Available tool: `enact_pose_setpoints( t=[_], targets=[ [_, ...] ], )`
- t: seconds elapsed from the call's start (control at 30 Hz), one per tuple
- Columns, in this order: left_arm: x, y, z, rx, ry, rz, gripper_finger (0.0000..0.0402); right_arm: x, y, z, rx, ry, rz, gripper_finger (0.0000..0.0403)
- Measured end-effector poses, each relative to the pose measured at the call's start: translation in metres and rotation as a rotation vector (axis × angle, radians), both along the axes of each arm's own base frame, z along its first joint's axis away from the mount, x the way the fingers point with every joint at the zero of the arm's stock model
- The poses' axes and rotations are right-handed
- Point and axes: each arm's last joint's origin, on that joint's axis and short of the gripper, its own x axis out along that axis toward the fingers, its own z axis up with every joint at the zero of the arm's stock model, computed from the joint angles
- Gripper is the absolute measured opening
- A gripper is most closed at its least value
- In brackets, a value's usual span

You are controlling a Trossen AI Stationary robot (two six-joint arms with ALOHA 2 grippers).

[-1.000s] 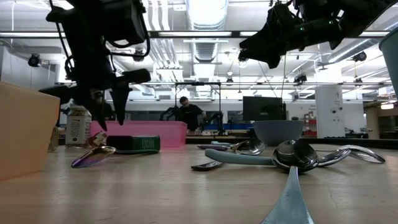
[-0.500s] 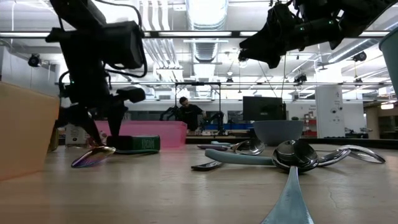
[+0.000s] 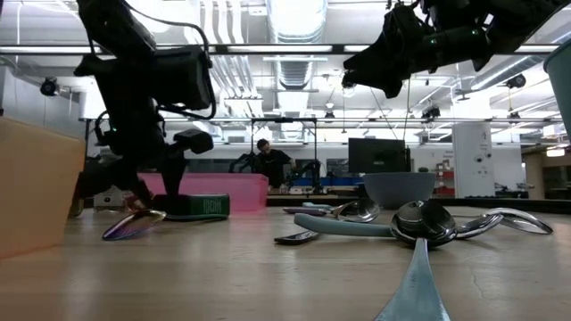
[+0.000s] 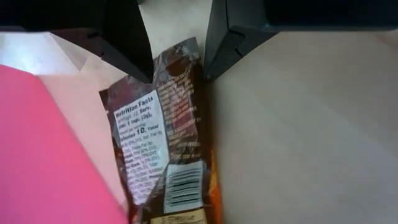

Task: Pick & Place Food Item
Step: Put the orange seasoning pack into the orange bin

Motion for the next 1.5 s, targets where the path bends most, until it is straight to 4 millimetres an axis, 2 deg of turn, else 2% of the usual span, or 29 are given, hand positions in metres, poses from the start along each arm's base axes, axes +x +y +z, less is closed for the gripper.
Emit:
enact_pose_setpoints(
  t=[0.53,0.97,1.5],
  targets=[
    [0.0029,0.0035,-0.0033,0.024,0.0,-0.011,0.0144,0.0,0.0001,0.0001,0.0,0.0,0.0,0.0211],
    [0.0017,0.0071,-0.0048,0.041,0.045,-0.06,0.0027,-0.0001,0.0001,0.0003,0.0,-0.001,0.0,0.0211],
    [0.0024,0.0095,-0.002,0.109,0.062,-0.097,0.0002,-0.0002,0.0,0.0003,-0.001,-0.001,0.0,0.0211]
  ],
)
